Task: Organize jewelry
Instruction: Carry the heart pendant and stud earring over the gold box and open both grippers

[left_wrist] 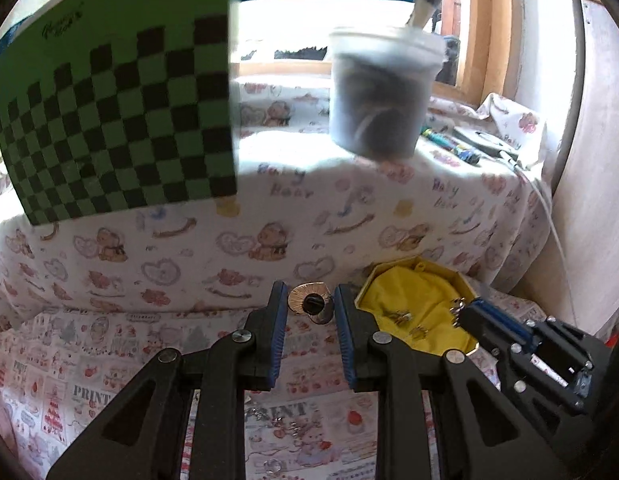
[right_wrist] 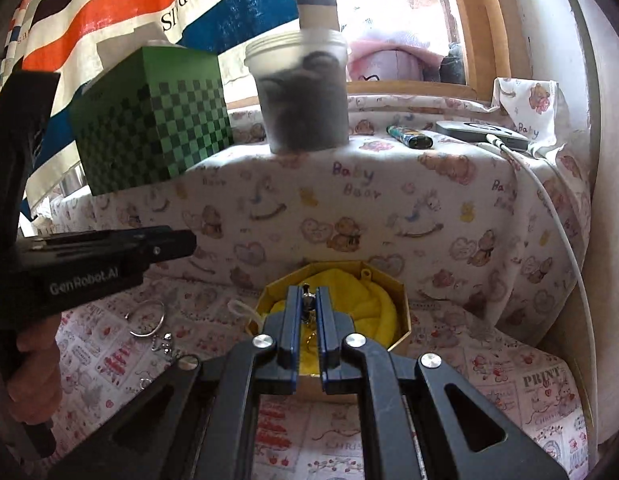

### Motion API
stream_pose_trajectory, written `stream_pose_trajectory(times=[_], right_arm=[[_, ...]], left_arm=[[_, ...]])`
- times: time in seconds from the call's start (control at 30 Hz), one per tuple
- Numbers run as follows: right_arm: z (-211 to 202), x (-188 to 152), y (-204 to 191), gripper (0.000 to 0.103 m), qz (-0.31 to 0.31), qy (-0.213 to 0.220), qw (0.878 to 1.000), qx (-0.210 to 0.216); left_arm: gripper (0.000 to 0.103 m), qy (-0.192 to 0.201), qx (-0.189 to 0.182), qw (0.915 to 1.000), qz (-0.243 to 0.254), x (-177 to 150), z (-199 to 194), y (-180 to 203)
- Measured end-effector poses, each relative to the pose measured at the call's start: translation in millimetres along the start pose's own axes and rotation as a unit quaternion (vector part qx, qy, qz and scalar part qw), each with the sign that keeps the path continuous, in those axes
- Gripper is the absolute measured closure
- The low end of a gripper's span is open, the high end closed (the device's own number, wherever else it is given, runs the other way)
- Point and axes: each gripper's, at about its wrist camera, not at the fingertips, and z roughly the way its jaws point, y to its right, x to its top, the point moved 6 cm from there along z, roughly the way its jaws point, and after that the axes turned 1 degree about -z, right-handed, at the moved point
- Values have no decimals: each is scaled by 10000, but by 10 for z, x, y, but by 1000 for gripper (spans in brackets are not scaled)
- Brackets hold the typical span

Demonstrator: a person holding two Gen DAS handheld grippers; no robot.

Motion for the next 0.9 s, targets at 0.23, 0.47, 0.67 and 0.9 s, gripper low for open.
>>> stream_pose_trajectory(times=[0.23, 0.47, 0.67, 0.9], right_arm=[[18, -11, 24, 93, 138, -76, 9998, 82], [-85, -17, 169, 68, 332, -11, 9994, -81], [-160, -6, 267, 56, 505, 92, 9985, -203], [-266, 43, 368, 55, 814, 254, 9962, -146]], left_arm=[[81, -114, -121, 9998, -78, -23, 4, -39], [81, -637, -898, 9935, -291, -11, 201, 177], [80, -1036, -1289, 9858, -292, -30, 379, 469], [56, -875, -1270, 9877, -267, 38, 317, 484]])
